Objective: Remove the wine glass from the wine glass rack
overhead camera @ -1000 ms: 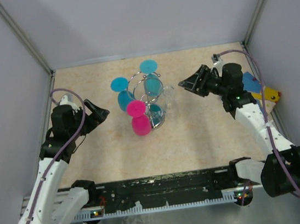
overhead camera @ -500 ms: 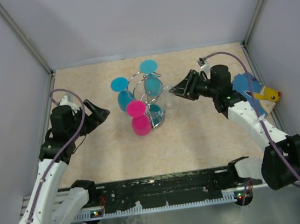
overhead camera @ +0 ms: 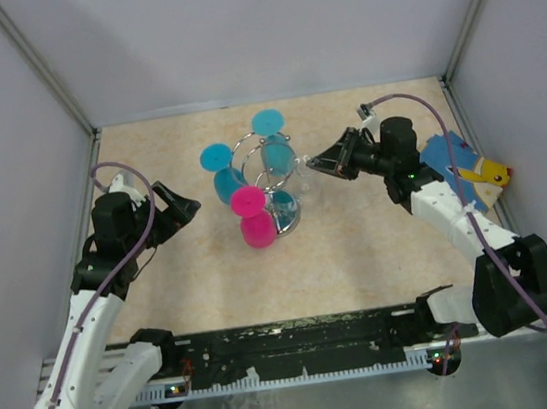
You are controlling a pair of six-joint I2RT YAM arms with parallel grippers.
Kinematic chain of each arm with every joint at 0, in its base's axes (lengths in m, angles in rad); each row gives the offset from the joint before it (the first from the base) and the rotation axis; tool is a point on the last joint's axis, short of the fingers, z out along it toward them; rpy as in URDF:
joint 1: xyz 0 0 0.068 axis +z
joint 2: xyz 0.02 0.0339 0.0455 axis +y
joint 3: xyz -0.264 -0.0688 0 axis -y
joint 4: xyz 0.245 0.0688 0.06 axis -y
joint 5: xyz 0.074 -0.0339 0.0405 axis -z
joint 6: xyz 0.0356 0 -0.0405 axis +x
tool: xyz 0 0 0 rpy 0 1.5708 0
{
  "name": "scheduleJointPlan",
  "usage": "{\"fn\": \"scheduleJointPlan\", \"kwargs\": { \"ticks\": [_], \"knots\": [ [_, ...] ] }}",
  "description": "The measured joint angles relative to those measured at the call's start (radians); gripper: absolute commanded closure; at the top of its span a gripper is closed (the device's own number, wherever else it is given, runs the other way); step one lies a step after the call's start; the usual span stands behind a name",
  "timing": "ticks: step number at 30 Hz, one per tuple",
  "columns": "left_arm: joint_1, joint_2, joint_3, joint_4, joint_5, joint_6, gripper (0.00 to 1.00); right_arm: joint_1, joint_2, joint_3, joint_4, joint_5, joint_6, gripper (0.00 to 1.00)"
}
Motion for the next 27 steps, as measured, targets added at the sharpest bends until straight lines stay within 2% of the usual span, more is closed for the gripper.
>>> {"fn": "scheduleJointPlan", "kwargs": {
  "ticks": [11, 20, 27],
  "knots": [
    [0.0, 0.0, -0.005, 0.0, 0.0, 0.0, 0.05, 0.0, 0.001, 0.0, -0.006, -0.006, 0.026, 1.0],
    [0.0, -0.005, -0.005, 0.0, 0.0, 0.001, 0.04, -0.001, 0.001, 0.002, -0.018, -0.015, 0.023, 0.77],
    [0.0, -0.005, -0.005, 0.0, 0.0, 0.001, 0.04, -0.001, -0.002, 0.002, -0.022, -0.04, 0.011, 0.79]
  ]
}}
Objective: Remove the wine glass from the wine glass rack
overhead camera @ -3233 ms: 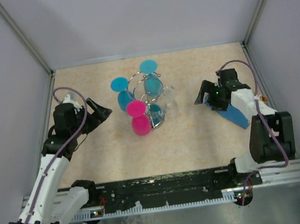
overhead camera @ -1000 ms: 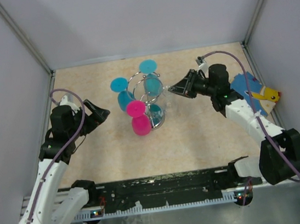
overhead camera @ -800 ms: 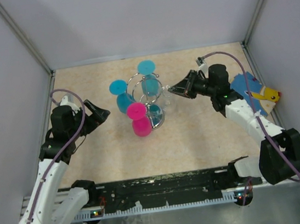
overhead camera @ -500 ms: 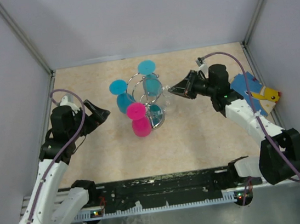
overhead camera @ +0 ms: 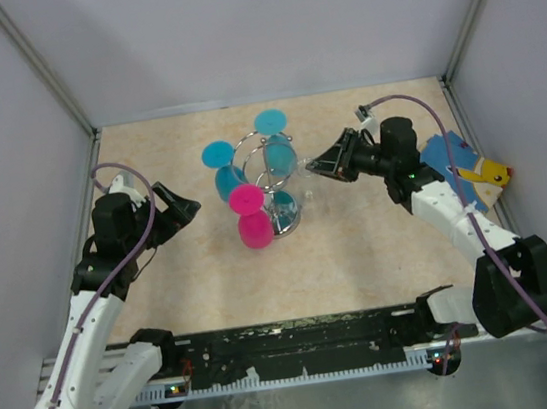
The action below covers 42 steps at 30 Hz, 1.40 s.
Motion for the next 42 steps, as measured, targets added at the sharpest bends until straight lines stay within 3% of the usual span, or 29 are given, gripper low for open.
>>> {"fn": "scheduleJointPlan", "kwargs": {
  "ticks": [13, 15, 19, 30, 42],
  "knots": [
    [0.0, 0.0, 0.0, 0.0, 0.0, 0.0, 0.04, -0.016, -0.062, -0.001, -0.061, 0.0, -0.015, 0.76],
    [0.0, 0.0, 0.0, 0.0, 0.0, 0.0, 0.04, -0.019, -0.062, -0.001, -0.063, -0.001, -0.015, 0.78],
    [0.0, 0.0, 0.0, 0.0, 0.0, 0.0, 0.04, -0.021, -0.062, -0.001, -0.068, -0.003, -0.021, 1.0],
    [0.0, 0.0, 0.0, 0.0, 0.0, 0.001, 0.04, -0.069, -0.092, -0.029, -0.078, -0.032, -0.031, 1.0],
    [0.0, 0.0, -0.003, 0.0, -0.001, 0.007, 0.04, -0.155, -0.197, -0.034, -0.235, -0.047, -0.121, 1.0]
  ]
}}
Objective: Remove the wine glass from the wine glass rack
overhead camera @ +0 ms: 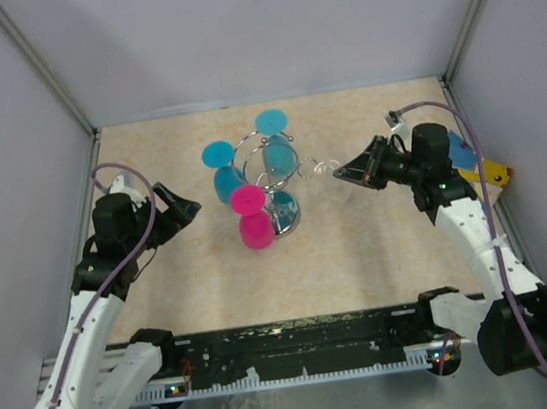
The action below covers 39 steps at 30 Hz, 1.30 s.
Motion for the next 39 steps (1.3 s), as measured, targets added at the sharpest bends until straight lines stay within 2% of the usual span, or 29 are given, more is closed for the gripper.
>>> {"fn": "scheduleJointPlan", "kwargs": {
  "ticks": [6, 15, 20, 23, 30, 39],
  "knots": [
    [0.0, 0.0, -0.001, -0.001, -0.007, 0.005, 0.04, -0.034, -0.022, 0.04, -0.13, 0.023, -0.092, 1.0],
    [0.0, 0.0, -0.001, -0.002, -0.012, 0.019, 0.04, -0.171, -0.033, 0.055, -0.257, 0.059, -0.207, 1.0],
    [0.0, -0.003, -0.005, -0.003, -0.012, 0.019, 0.04, -0.191, -0.021, 0.074, -0.318, 0.14, -0.281, 1.0],
    [0.0, -0.003, -0.01, -0.003, -0.011, 0.019, 0.04, -0.19, 0.025, 0.113, -0.348, 0.217, -0.324, 1.0],
    [0.0, -0.003, -0.016, -0.002, -0.01, 0.019, 0.04, -0.128, 0.172, 0.284, -0.445, 0.542, -0.416, 1.0],
    [0.0, 0.001, -0.027, 0.0, -0.005, 0.023, 0.04, -0.011, 0.507, 0.666, -0.526, 0.938, -0.527, 1.0]
  ]
}}
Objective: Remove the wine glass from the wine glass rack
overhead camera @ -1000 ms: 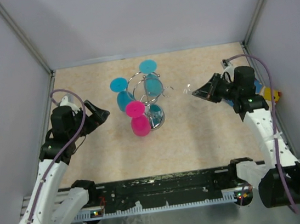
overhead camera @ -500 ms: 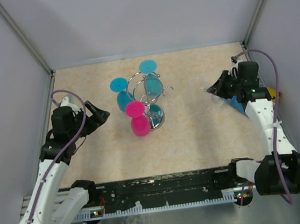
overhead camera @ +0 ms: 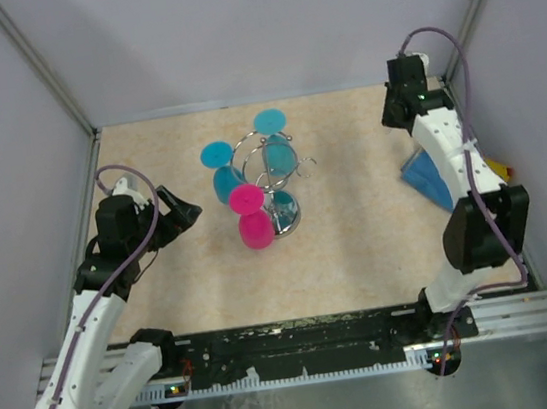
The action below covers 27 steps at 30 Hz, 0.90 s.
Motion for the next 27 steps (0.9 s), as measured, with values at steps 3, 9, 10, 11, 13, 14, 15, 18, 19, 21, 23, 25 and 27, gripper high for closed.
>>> {"fn": "scheduleJointPlan", "kwargs": {
  "ticks": [3, 9, 10, 11, 13, 14, 15, 18, 19, 21, 23, 25, 27],
  "knots": [
    [0.0, 0.001, 0.0, 0.001, 0.0, 0.002, 0.04, 0.016, 0.143, 0.117, -0.023, 0.145, -0.045, 1.0],
    [0.0, 0.002, -0.005, 0.002, -0.003, 0.012, 0.03, 0.067, 0.426, 0.247, -0.034, 0.385, -0.13, 1.0],
    [0.0, 0.003, -0.005, 0.001, -0.006, 0.016, 0.03, 0.077, 0.47, 0.256, -0.04, 0.425, -0.146, 1.0],
    [0.0, 0.004, -0.005, 0.001, -0.009, 0.022, 0.03, 0.082, 0.499, 0.264, -0.043, 0.448, -0.155, 1.0],
    [0.0, 0.009, -0.005, 0.002, -0.013, 0.027, 0.03, 0.09, 0.568, 0.292, -0.05, 0.506, -0.182, 1.0],
    [0.0, 0.014, -0.005, 0.002, -0.014, 0.031, 0.03, 0.094, 0.594, 0.307, -0.05, 0.529, -0.195, 1.0],
    [0.0, 0.02, -0.005, 0.003, -0.014, 0.032, 0.03, 0.096, 0.612, 0.322, -0.05, 0.547, -0.206, 1.0],
    [0.0, 0.045, -0.006, 0.011, -0.013, 0.042, 0.03, 0.098, 0.652, 0.384, -0.035, 0.614, -0.255, 1.0],
    [0.0, 0.053, -0.007, 0.016, -0.012, 0.043, 0.03, 0.097, 0.656, 0.399, -0.032, 0.632, -0.267, 1.0],
    [0.0, 0.069, -0.009, 0.026, -0.009, 0.047, 0.03, 0.097, 0.671, 0.444, -0.019, 0.676, -0.295, 1.0],
    [0.0, 0.085, -0.01, 0.031, -0.004, 0.051, 0.03, 0.097, 0.689, 0.476, 0.003, 0.716, -0.322, 1.0],
    [0.0, 0.097, -0.01, 0.035, -0.001, 0.056, 0.03, 0.097, 0.712, 0.487, 0.029, 0.746, -0.348, 1.0],
    [0.0, 0.103, -0.01, 0.038, 0.0, 0.06, 0.03, 0.097, 0.738, 0.488, 0.037, 0.766, -0.367, 1.0]
  ]
}}
